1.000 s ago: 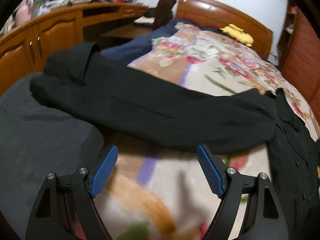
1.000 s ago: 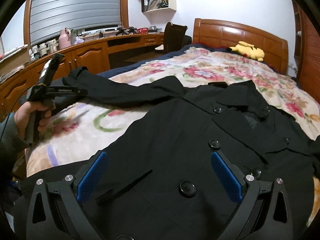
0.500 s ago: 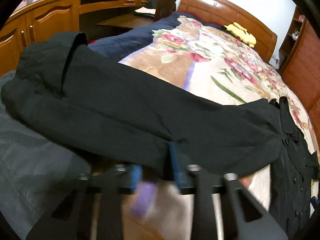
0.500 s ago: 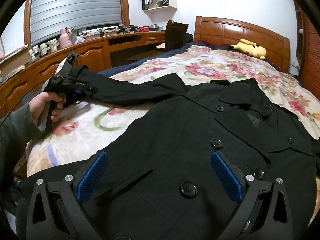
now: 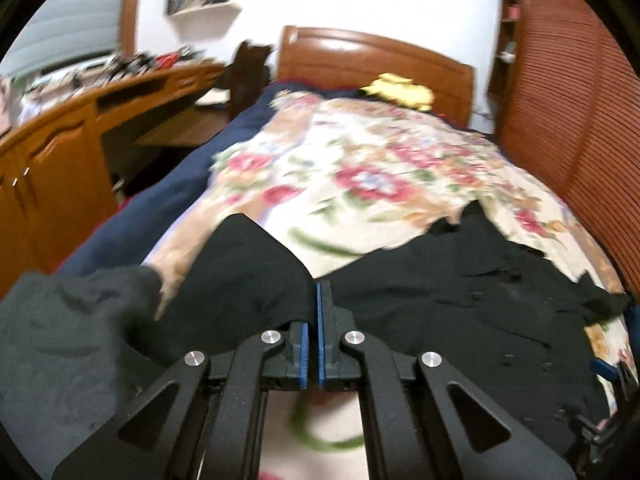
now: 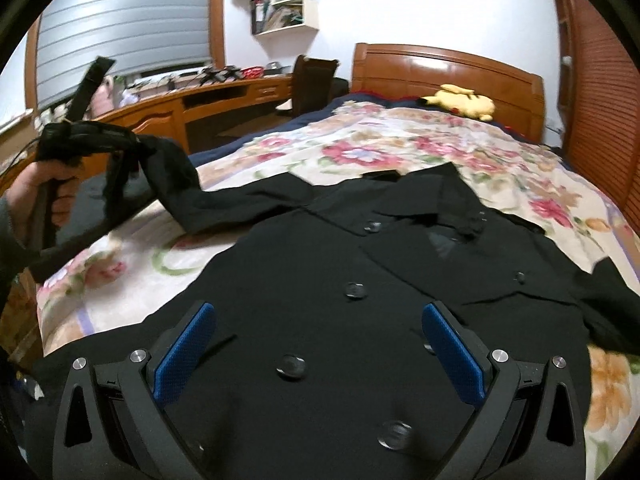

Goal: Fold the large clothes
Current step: 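Fold the held sleeve across the coat front with the left gripper, release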

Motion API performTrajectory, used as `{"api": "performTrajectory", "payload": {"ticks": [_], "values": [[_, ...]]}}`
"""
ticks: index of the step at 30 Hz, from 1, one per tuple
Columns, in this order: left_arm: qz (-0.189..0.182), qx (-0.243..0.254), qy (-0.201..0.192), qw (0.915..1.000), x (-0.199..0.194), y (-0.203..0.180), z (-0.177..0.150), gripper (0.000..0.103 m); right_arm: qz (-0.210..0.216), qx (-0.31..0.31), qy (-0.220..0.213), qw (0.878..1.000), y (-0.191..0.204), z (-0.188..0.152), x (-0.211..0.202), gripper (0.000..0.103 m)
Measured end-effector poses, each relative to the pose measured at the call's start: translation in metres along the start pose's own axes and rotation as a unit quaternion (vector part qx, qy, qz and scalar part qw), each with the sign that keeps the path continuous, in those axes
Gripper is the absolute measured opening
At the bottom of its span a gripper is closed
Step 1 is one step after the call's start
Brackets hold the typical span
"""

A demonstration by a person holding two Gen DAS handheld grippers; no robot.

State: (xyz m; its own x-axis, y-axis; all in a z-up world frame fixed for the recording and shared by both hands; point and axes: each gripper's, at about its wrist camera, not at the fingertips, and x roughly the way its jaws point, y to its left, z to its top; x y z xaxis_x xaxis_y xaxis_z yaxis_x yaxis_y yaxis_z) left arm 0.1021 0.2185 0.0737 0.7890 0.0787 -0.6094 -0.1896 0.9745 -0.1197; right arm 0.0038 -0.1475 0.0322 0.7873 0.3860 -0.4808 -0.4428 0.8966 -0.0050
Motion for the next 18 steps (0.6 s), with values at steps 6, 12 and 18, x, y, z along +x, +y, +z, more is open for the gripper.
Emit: {"api": "performTrajectory", "payload": {"ticks": [6, 12, 18], "values": [[-0.045, 0.059, -0.017, 0.9971, -0.021, -0.072, 0.008, 0.004, -0.022, 0.011, -0.011, 1.000, -0.008, -0.007, -0.021, 0.103], [-0.076, 0.119, -0.019, 0.9898, -0.035, -0.135, -0.003, 0.004, -0.033, 0.025, -0.015, 0.999, -0.014, -0.013, -0.035, 0.103], [-0.079, 0.175, -0.005, 0.9814, -0.040, -0.172, -0.039, 0.004, -0.036, 0.027, -0.018, 0.999, -0.011, -0.014, -0.043, 0.103]]}}
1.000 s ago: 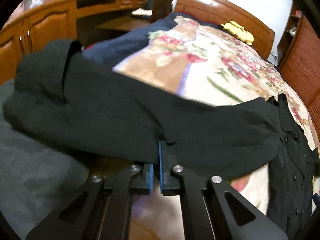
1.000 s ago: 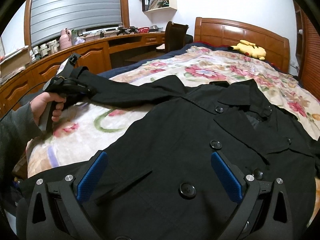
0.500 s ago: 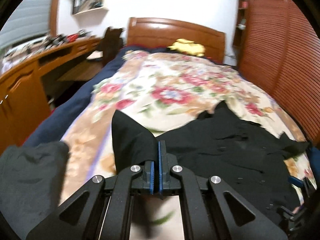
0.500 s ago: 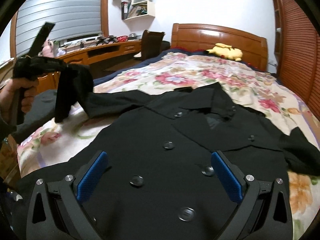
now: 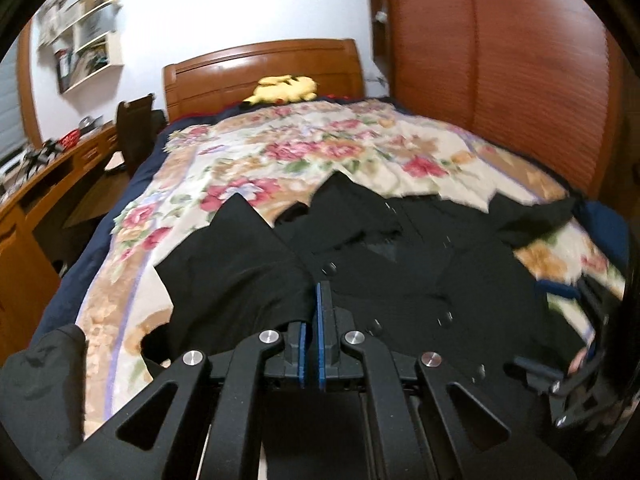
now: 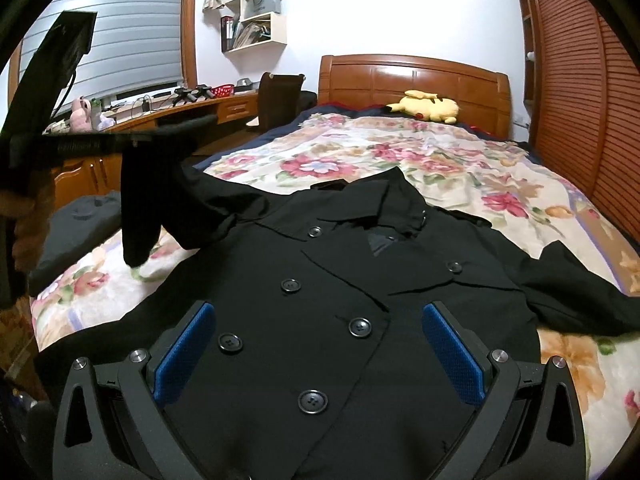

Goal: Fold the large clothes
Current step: 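Fold the held sleeve across the coat front with the left gripper, release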

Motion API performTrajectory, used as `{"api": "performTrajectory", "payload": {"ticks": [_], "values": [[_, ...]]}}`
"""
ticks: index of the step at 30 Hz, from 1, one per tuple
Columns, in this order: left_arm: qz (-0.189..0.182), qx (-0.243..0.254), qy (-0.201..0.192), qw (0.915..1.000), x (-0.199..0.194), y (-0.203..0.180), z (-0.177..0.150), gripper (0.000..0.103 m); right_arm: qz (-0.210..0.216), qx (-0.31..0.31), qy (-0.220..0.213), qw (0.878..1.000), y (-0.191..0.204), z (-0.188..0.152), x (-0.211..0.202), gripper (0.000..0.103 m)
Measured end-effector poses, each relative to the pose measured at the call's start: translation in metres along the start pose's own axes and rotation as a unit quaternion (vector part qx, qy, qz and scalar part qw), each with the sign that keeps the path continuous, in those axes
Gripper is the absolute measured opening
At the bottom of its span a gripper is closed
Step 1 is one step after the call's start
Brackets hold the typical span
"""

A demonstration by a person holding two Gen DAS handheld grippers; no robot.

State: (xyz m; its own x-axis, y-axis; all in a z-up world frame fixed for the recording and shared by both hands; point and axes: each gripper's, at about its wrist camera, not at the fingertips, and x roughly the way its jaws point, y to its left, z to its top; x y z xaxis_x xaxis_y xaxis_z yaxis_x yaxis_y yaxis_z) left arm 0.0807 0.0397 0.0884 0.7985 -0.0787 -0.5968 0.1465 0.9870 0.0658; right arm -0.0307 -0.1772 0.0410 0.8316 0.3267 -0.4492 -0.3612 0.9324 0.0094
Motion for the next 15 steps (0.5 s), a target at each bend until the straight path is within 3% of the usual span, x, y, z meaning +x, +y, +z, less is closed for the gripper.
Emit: {"api": "performTrajectory", "payload": {"ticks": [9, 11, 15], "values": [[-0.010, 0.023, 0.033, 0.9992, 0.002, -0.034, -0.038, 0.004, 0.003, 0.004, -0.010, 1.000, -0.005, 0.000, -0.007, 0.103], [-0.023, 0.017, 0.040, 0.9988, 0.001, -0.036, -0.047, 0.011, 0.003, 0.005, -0.011, 1.000, -0.007, 0.000, -0.008, 0.103], [-0.040, 0.008, 0.038, 0.9985, -0.011, -0.041, -0.065, 0.041, 0.003, 0.006, -0.012, 1.000, -0.008, -0.001, -0.009, 0.103]]}}
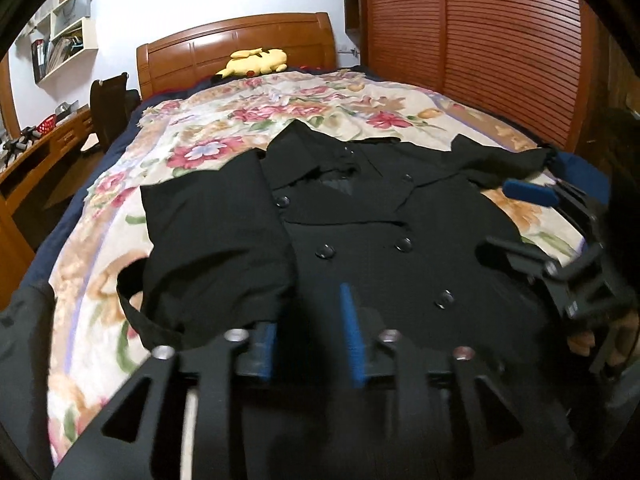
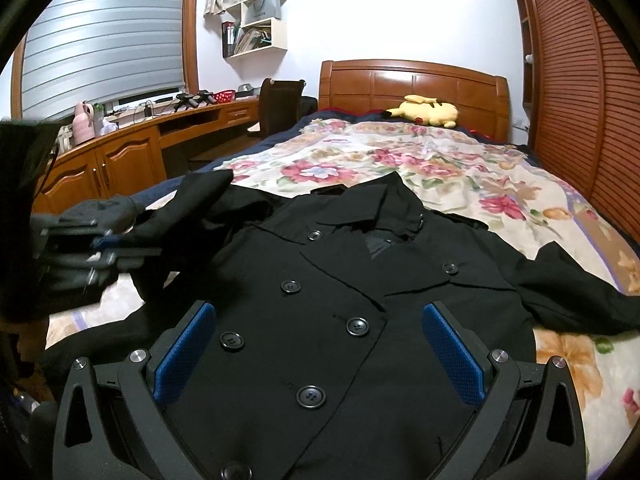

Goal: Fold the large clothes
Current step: 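Fold the held sleeve across the coat front with the left gripper, release, then grasp the coat side edge with the left gripper and fold it inward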

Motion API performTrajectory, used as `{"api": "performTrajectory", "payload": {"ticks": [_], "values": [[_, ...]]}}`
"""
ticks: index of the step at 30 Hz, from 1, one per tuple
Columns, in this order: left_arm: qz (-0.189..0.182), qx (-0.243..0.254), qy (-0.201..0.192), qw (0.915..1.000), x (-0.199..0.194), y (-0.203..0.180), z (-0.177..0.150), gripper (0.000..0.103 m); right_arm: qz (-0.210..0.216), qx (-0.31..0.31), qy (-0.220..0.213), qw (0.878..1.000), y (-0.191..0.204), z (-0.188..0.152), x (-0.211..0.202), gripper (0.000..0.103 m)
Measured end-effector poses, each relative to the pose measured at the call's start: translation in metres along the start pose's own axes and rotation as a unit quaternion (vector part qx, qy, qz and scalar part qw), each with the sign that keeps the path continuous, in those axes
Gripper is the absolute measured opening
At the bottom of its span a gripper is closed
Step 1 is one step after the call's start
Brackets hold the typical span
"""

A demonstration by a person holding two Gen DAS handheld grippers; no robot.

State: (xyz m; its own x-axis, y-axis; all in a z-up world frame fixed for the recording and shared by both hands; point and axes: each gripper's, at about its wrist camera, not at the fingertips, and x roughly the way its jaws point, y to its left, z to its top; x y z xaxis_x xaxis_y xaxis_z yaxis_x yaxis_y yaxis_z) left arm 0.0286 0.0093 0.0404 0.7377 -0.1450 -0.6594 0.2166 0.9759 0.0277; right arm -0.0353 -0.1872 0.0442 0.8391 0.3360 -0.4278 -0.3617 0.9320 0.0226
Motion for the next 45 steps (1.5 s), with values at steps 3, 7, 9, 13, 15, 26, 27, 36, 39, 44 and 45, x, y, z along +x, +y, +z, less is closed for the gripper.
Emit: {"api": "performTrajectory", "payload": {"ticks": [3, 7, 9, 13, 15, 26, 27, 36, 39, 44, 45], "values": [[-0.017, -0.002, 0.000, 0.9999, -0.003, -0.003, -0.011, 0.059, 0.001, 0.001, 0.000, 1.000, -0.001, 0.000, 0.000, 0.103], [-0.028, -0.005, -0.001, 0.9996, -0.012, -0.003, -0.026, 0.075, 0.005, 0.001, 0.001, 1.000, -0.002, 0.001, 0.001, 0.103], [-0.034, -0.010, -0.007, 0.9994, -0.021, -0.004, -0.033, 0.076, 0.005, 0.000, 0.001, 1.000, -0.002, 0.001, 0.001, 0.103], [-0.023, -0.013, -0.020, 0.9994, -0.033, -0.002, -0.042, 0.076, 0.006, -0.001, 0.001, 1.000, -0.002, 0.001, 0.001, 0.103], [-0.015, -0.019, -0.023, 0.9994, -0.037, 0.005, -0.044, 0.076, 0.007, 0.000, 0.002, 1.000, -0.002, 0.002, 0.002, 0.103], [0.043, -0.056, -0.013, 0.9975, -0.008, 0.060, -0.039, 0.076, 0.014, -0.011, 0.009, 1.000, -0.001, 0.001, 0.007, 0.103], [0.043, -0.059, -0.010, 0.9973, -0.004, 0.063, -0.037, 0.076, 0.015, -0.013, 0.011, 1.000, -0.001, 0.001, 0.008, 0.103], [0.027, -0.105, 0.036, 0.9934, 0.043, 0.095, -0.024, 0.076, 0.020, -0.020, 0.021, 0.999, -0.005, 0.002, 0.014, 0.103], [0.024, -0.112, 0.047, 0.9924, 0.051, 0.100, -0.025, 0.076, 0.018, -0.020, 0.022, 0.999, -0.005, 0.002, 0.014, 0.103], [-0.001, -0.125, 0.058, 0.9905, 0.062, 0.102, -0.024, 0.076, 0.017, -0.021, 0.023, 0.999, -0.004, 0.002, 0.016, 0.103], [-0.003, -0.125, 0.056, 0.9905, 0.062, 0.101, -0.023, 0.076, 0.018, -0.021, 0.023, 0.999, -0.003, 0.002, 0.016, 0.103]]}}
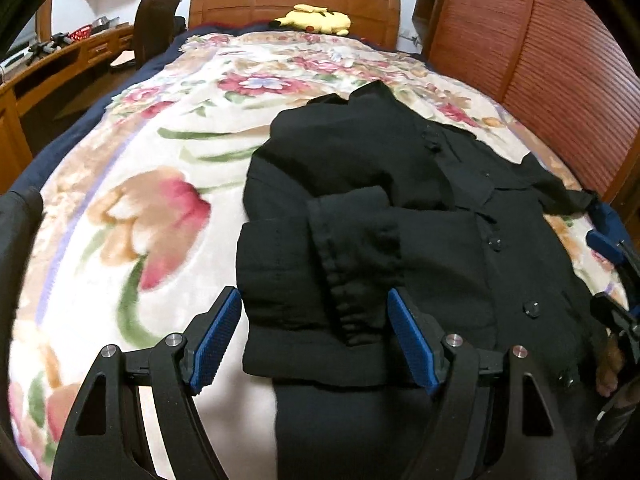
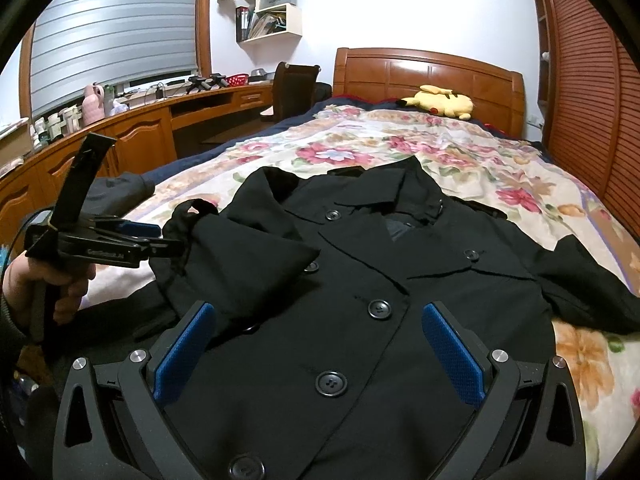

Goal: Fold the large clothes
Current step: 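Grasp the coat side edge with the left gripper and fold it inward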

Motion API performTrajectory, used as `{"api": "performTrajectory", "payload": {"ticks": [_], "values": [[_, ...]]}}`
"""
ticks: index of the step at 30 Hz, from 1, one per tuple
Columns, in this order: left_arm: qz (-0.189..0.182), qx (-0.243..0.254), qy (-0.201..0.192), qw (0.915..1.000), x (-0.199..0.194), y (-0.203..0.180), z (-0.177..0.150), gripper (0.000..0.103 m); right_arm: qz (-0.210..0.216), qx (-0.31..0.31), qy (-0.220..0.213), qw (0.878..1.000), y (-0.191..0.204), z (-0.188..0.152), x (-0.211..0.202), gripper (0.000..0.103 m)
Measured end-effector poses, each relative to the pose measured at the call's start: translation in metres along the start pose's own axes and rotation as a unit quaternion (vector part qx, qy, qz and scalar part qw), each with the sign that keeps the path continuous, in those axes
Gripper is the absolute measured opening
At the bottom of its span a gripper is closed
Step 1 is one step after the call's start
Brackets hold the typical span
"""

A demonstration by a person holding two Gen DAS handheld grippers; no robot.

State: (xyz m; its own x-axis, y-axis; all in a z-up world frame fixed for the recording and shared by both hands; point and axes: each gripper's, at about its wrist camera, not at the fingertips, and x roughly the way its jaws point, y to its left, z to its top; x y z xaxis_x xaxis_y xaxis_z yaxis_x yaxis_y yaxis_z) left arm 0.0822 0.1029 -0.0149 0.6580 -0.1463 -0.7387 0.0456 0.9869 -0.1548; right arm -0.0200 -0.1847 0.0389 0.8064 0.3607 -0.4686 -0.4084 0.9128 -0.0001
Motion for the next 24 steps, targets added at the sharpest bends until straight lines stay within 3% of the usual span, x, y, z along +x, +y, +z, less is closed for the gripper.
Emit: {"api": "performTrajectory", "payload": {"ticks": [2, 4, 5, 7, 12, 24], "values": [[-0.003, 0.010, -0.005, 0.9999, -0.002, -0.004, 0.002, 0.072, 0.001, 0.000, 0.000, 1.000, 0.000, 0.000, 0.000, 0.103], [-0.012, 0.020, 0.000, 0.9997, -0.001, -0.008, 0.004, 0.042, 0.000, -0.001, -0.001, 1.000, 0.000, 0.000, -0.001, 0.103], [-0.018, 0.023, 0.005, 0.9995, 0.000, -0.010, 0.005, 0.036, -0.001, -0.001, -0.001, 1.000, 0.000, 0.000, -0.001, 0.103], [-0.026, 0.034, 0.011, 0.9990, 0.000, -0.017, 0.008, 0.011, -0.001, 0.000, -0.002, 1.000, -0.002, 0.000, -0.002, 0.103], [-0.031, 0.067, -0.015, 0.9972, -0.015, -0.043, 0.013, 0.004, -0.008, 0.008, -0.006, 1.000, -0.010, -0.001, -0.007, 0.103], [-0.037, 0.136, -0.067, 0.9878, -0.042, -0.124, 0.046, 0.003, -0.038, 0.042, -0.016, 0.998, -0.034, -0.009, -0.028, 0.103]]}}
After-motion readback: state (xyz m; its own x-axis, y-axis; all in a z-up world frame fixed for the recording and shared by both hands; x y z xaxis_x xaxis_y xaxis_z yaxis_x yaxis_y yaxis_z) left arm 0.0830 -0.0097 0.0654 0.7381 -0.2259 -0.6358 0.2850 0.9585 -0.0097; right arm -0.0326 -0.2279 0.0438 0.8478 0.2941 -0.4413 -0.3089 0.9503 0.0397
